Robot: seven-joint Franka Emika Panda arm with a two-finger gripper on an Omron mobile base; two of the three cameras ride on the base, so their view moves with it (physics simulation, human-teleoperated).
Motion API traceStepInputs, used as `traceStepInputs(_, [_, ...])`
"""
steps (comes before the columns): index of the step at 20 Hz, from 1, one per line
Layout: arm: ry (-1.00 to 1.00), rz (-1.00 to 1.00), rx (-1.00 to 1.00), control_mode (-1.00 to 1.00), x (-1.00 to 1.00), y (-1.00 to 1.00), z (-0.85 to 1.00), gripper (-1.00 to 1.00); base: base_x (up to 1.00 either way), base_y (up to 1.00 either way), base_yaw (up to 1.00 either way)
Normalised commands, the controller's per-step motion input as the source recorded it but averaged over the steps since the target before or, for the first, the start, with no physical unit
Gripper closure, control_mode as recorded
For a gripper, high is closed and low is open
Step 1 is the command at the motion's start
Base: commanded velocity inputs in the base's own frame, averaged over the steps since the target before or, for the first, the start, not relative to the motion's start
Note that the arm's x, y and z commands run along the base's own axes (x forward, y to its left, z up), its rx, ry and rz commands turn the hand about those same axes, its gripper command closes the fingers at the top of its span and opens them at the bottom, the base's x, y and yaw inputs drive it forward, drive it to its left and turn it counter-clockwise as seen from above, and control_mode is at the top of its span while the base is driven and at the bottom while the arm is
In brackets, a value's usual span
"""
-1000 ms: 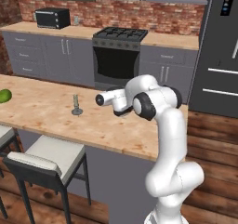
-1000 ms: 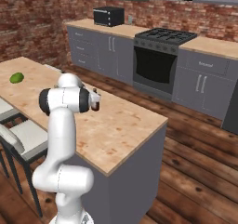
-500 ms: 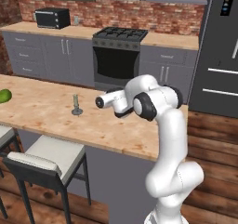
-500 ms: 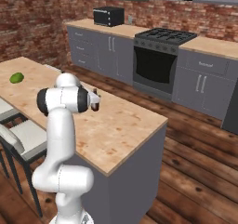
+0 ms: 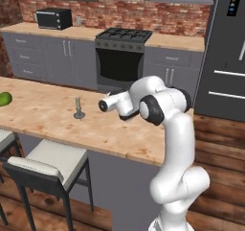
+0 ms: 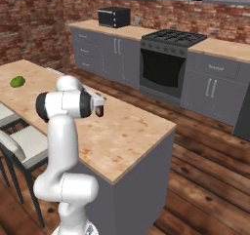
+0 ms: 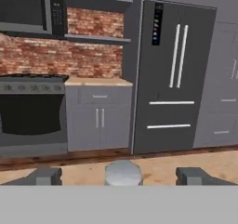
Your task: Move the ketchup and ketchup from the cabinet to the dining counter.
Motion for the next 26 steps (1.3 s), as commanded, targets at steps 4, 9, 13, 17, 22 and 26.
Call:
traceStepInputs(4, [-0.18,0.0,0.0,-1.0,-0.4,0.0,0.55,-1.0,0.0,0.0,0.0])
traceStepInputs(9, [-0.18,0.0,0.02,-1.0,-0.68,0.0,0.98,-1.0,0.0,0.0,0.0])
traceStepInputs(13, [-0.08,0.0,0.05,-1.0,-0.95,0.0,1.0,-1.0,0.0,0.0,0.0])
traceStepInputs(17, [-0.01,0.0,0.08,-1.0,-1.0,-0.09,1.0,-1.0,0.0,0.0,0.0])
traceStepInputs(22, [0.08,0.0,0.12,-1.0,-0.97,-0.07,1.0,-1.0,0.0,0.0,0.0])
traceStepInputs(26, [0.28,0.0,0.17,-1.0,-0.77,0.0,1.0,-1.0,0.0,0.0,0.0])
